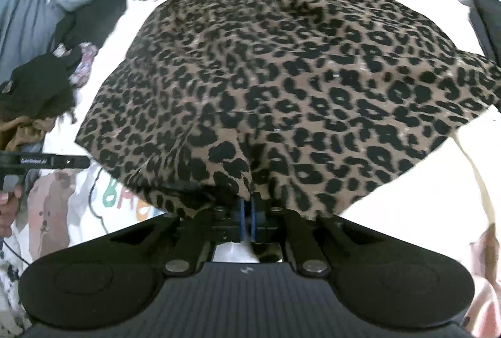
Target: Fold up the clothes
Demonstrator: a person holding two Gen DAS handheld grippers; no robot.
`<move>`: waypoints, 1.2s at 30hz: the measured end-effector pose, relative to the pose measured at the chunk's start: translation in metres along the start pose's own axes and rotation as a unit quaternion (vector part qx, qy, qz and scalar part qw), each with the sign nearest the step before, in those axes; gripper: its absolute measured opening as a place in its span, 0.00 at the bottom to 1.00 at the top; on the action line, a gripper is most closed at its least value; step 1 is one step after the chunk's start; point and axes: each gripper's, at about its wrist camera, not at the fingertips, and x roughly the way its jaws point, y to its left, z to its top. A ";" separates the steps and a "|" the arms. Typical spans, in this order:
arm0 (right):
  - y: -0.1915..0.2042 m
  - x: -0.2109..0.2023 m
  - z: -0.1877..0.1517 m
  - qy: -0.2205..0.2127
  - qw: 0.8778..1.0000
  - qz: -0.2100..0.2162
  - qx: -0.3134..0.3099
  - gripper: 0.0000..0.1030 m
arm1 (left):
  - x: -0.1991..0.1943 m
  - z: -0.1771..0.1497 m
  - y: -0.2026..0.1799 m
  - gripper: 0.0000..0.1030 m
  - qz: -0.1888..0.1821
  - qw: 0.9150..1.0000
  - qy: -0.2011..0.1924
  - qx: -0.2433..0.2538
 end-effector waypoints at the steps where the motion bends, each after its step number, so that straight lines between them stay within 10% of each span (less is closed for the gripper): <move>1: -0.003 0.000 0.001 -0.001 1.000 -0.004 0.005 0.01 | 0.002 0.001 0.001 0.35 0.002 1.000 -0.002 0.000; 24: -0.018 0.006 0.002 0.003 0.999 -0.024 0.022 0.01 | 0.020 0.040 0.027 0.54 -0.031 0.998 -0.045 -0.020; 27: -0.018 0.005 0.002 0.003 1.000 -0.021 0.019 0.01 | 0.027 0.038 0.025 0.44 -0.025 0.999 -0.036 -0.014; 29: -0.019 0.004 0.003 0.002 1.000 -0.013 0.021 0.01 | 0.022 0.038 0.024 0.05 -0.022 0.999 -0.028 0.003; 36: -0.016 -0.008 0.007 -0.008 1.000 0.026 0.014 0.01 | -0.017 0.049 0.029 0.04 -0.009 0.999 -0.020 0.030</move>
